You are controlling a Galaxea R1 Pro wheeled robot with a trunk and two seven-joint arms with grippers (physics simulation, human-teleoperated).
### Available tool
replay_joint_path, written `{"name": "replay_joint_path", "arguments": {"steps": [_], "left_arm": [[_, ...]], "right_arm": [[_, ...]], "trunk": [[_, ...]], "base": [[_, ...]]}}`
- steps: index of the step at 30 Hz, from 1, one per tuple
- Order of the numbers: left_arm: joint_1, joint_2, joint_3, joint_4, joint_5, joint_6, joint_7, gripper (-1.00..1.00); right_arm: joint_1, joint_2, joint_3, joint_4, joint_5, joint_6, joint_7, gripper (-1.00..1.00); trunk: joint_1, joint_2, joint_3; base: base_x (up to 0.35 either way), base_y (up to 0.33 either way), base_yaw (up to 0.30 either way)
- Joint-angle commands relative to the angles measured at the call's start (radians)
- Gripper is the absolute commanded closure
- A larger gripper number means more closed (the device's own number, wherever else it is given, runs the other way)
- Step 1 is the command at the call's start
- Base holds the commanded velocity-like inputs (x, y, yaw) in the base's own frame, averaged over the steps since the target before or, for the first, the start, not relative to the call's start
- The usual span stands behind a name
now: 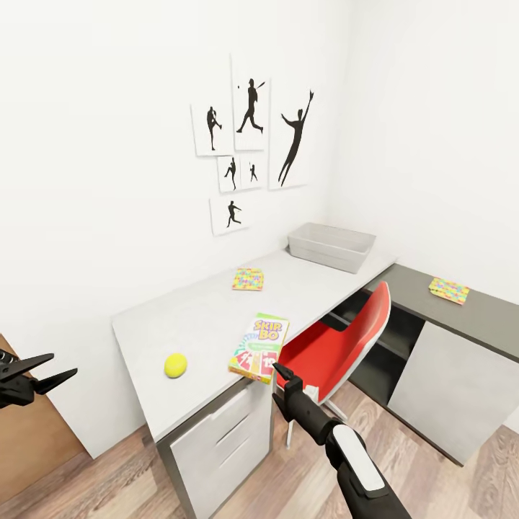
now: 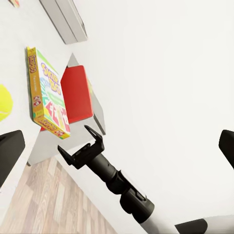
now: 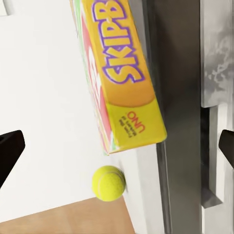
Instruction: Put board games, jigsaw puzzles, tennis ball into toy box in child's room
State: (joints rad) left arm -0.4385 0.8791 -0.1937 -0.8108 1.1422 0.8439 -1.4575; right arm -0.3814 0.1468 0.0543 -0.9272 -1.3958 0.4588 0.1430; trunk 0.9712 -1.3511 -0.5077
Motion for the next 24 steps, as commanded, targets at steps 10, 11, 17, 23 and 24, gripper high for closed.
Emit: {"name": "replay_joint_path", "arguments": {"steps": [10, 11, 17, 23, 24], "left_arm": [[-0.002, 0.001, -0.004, 0.001, 0.005, 0.011, -0.004, -1.00], [-0.002, 0.001, -0.004, 0.001, 0.005, 0.011, -0.004, -1.00], [-0.002, 0.001, -0.004, 0.001, 0.005, 0.011, -0.004, -1.00], [-0.002, 0.001, -0.003, 0.001, 0.004, 0.011, -0.003, -1.00], [-0.002, 0.001, -0.003, 0.001, 0.004, 0.011, -0.003, -1.00]], "right_arm": [[-0.001, 0.000, -0.001, 0.000, -0.003, 0.003, 0.001, -1.00], [-0.001, 0.000, -0.001, 0.000, -0.003, 0.003, 0.001, -1.00], [-0.001, -0.001, -0.001, 0.000, -0.003, 0.003, 0.001, -1.00], [-0.001, -0.001, 0.000, 0.000, -0.003, 0.003, 0.001, -1.00], [-0.001, -0.001, 0.001, 0.000, -0.003, 0.003, 0.001, -1.00]], "trunk": [[0.015, -0.029, -0.014], [0.015, -0.029, -0.014], [0.015, -0.029, -0.014], [0.015, -0.029, -0.014], [0.015, -0.029, -0.014]], "base": [[0.000, 0.000, 0.000], [0.000, 0.000, 0.000], [0.000, 0.000, 0.000], [0.054, 0.018, 0.000], [0.128, 0.031, 0.000]]}}
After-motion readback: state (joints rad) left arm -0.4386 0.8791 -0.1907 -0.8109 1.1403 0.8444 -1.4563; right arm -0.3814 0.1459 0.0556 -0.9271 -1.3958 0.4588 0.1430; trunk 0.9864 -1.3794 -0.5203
